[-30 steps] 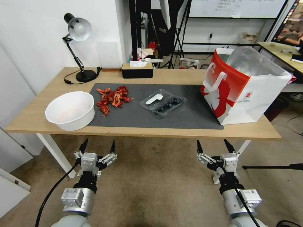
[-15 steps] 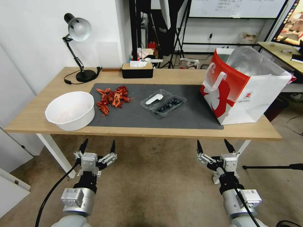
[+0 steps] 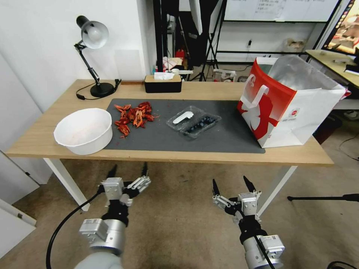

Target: Close the takeout container lid, then place the container into the takeout bag.

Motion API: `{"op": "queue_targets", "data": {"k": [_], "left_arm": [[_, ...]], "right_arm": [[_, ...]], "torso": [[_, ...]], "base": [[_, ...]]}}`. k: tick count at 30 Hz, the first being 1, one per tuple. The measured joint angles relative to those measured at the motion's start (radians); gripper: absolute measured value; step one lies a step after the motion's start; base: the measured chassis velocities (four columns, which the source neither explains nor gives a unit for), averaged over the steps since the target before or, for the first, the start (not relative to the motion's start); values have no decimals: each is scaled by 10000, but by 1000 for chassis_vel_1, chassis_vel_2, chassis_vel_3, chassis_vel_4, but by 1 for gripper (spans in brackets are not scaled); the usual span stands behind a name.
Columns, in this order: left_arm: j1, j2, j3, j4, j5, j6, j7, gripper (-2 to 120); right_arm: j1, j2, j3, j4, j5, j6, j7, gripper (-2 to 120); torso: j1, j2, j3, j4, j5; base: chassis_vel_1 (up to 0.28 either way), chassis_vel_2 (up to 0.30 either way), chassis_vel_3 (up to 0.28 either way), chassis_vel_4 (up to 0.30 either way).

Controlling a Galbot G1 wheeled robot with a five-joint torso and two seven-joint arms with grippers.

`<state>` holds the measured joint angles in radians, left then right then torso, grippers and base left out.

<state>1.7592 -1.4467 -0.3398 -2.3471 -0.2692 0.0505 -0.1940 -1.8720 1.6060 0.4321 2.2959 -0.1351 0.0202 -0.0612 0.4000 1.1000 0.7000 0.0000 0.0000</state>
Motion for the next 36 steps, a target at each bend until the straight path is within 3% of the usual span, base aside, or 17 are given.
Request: {"op": "queue_targets", "data": {"k": [26, 36], "left_arm": [[-102, 349, -360, 399, -146, -260, 793, 100], [-457, 712, -479, 805, -318, -304, 1077, 100]], "right_arm": [[401, -277, 331, -6, 221, -195, -75, 100], [1834, -1080, 451, -202, 770, -873, -34, 100]], "torso": [[0, 1, 0, 0, 0], [0, 0, 0, -2, 0]], "base": [[0, 0, 0, 0], [0, 0, 0, 0]]}}
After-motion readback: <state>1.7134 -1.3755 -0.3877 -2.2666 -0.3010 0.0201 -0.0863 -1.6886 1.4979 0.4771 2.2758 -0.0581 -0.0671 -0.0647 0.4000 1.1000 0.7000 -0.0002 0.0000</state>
